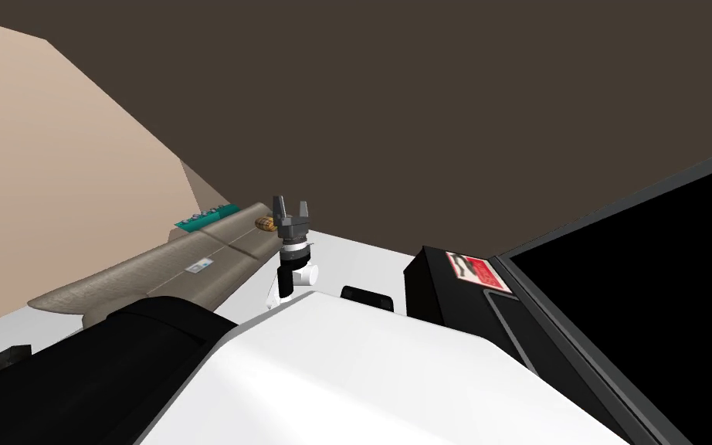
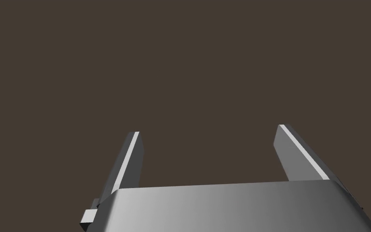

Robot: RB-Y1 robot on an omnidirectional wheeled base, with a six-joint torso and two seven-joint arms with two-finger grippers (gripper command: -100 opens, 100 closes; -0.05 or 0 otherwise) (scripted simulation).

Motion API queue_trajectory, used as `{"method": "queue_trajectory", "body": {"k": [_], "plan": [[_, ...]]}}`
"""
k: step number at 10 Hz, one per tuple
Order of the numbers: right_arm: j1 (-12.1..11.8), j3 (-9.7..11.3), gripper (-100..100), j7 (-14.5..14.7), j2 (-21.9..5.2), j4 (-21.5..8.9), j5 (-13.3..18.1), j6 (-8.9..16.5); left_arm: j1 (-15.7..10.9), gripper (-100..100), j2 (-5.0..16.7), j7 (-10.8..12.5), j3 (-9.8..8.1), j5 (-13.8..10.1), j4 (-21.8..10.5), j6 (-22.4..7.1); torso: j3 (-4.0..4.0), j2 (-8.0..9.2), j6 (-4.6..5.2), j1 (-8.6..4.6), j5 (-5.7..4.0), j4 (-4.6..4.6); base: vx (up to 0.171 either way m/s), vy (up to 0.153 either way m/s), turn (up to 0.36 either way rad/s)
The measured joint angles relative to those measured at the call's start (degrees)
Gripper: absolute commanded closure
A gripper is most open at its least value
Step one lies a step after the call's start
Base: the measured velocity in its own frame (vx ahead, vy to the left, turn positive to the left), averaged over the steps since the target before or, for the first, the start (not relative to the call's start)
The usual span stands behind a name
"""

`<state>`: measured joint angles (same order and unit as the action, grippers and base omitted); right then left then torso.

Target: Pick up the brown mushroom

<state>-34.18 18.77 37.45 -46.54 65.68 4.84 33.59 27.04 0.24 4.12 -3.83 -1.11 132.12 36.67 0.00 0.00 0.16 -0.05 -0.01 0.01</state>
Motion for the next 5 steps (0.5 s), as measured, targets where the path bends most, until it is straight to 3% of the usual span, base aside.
{"method": "queue_trajectory", "body": {"k": [5], "plan": [[-0.39, 2.82, -100, -6.84, 0.56, -2.63, 3.03, -1.51, 0.0, 0, 0.0, 0.0, 0.0, 0.0, 0.0, 0.0, -0.01, -0.01, 0.0, 0.0, 0.0, 0.0, 0.0, -0.016, 0.08]]}}
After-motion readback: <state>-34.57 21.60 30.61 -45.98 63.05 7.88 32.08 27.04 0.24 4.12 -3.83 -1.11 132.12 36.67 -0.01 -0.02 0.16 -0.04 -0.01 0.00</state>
